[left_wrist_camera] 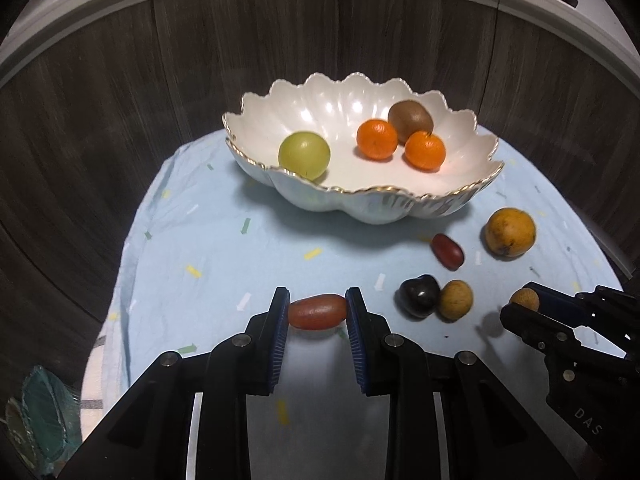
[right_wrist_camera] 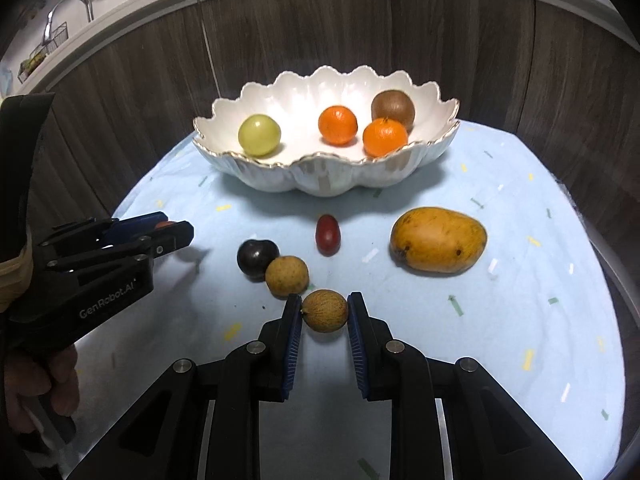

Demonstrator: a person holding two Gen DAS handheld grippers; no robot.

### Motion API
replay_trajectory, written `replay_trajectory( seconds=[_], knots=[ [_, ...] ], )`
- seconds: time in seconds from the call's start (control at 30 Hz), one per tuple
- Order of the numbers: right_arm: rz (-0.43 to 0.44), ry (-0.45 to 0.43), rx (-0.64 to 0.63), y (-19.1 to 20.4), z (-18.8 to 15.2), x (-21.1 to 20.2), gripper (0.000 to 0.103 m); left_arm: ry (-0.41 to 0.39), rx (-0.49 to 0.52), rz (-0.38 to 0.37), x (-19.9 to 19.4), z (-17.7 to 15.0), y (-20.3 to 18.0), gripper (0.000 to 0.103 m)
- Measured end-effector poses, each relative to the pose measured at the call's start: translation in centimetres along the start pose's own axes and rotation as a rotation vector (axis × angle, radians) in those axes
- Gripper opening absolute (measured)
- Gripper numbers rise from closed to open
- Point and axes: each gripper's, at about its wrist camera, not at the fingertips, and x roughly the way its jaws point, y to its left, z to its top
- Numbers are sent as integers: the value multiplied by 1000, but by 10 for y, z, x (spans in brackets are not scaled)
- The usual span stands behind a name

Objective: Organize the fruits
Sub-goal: 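Lift date and longan and carry both over the white bowl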

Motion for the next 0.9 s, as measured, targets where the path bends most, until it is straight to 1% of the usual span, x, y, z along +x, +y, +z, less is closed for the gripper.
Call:
replay_trajectory(
  seconds=[0.33,0.53,0.7,0.9],
  knots=[
    [1,-55,-3,4,9,-24,24,-24,-7,2,-26,9,-4,28],
    [0,-93,2,2,21,-38,24,-34,-15,1,-41,16,-5,28],
    [-2,-124,19,-2,33,-50,25,-39,-22,-4,-52,25,-8,28],
    [1,-156,31,-6,51,-63,25,-64,-10,-2,-64,45,-14,28]
  ],
)
